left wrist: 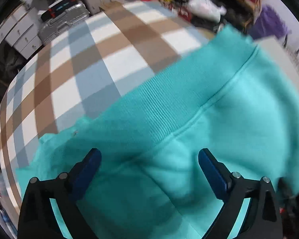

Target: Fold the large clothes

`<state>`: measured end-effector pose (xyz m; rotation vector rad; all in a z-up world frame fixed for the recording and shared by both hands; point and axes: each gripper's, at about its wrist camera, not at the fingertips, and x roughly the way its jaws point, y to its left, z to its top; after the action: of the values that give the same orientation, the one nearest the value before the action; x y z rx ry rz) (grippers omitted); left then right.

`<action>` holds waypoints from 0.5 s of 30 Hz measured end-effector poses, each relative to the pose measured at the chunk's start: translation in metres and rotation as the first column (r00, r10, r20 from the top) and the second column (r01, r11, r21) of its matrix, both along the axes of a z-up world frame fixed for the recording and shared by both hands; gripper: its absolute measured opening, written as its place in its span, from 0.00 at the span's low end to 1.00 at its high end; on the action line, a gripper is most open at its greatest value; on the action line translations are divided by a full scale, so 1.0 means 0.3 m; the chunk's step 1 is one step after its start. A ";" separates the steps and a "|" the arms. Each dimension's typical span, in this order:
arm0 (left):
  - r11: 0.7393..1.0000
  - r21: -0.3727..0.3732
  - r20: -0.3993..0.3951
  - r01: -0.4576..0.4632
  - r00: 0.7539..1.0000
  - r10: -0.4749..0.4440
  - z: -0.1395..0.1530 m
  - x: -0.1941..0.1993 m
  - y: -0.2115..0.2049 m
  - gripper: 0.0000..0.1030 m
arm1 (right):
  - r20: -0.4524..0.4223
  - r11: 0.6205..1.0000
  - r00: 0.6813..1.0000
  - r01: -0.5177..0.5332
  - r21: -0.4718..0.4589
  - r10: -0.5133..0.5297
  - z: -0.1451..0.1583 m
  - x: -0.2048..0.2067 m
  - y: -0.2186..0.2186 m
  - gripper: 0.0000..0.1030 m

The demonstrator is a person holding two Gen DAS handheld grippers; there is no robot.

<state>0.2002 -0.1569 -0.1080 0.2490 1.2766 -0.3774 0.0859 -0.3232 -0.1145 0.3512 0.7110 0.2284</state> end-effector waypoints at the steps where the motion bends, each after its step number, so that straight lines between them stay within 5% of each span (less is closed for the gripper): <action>1: 1.000 -0.016 0.014 0.017 1.000 -0.017 0.025 -0.028 0.006 0.92 | -0.030 0.999 1.000 -0.002 0.038 0.003 -0.011 0.014 -0.012 0.26; 2: 0.999 -0.005 0.028 0.036 0.999 -0.036 0.042 -0.059 0.016 0.92 | -0.052 0.998 0.999 -0.002 0.065 0.005 -0.023 0.024 -0.022 0.35; 5: 0.996 0.058 0.041 0.068 0.997 -0.071 0.035 -0.174 0.072 0.92 | -0.095 0.992 0.995 0.031 0.120 -0.019 -0.049 0.047 -0.041 0.36; 10: 0.996 0.080 0.009 0.031 0.999 -0.032 -0.106 -0.206 0.108 0.95 | 0.036 0.993 0.999 0.039 -0.113 -0.035 0.024 0.019 0.038 0.16; 15: 0.999 0.027 0.037 -0.044 0.998 0.043 -0.130 -0.166 0.072 0.99 | 0.071 0.986 0.997 0.034 -0.164 -0.023 0.074 0.024 0.070 0.10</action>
<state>0.1503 -0.1354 -0.1468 0.2501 1.2505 -0.3167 0.0930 -0.3023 -0.0925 0.1940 0.6518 0.1526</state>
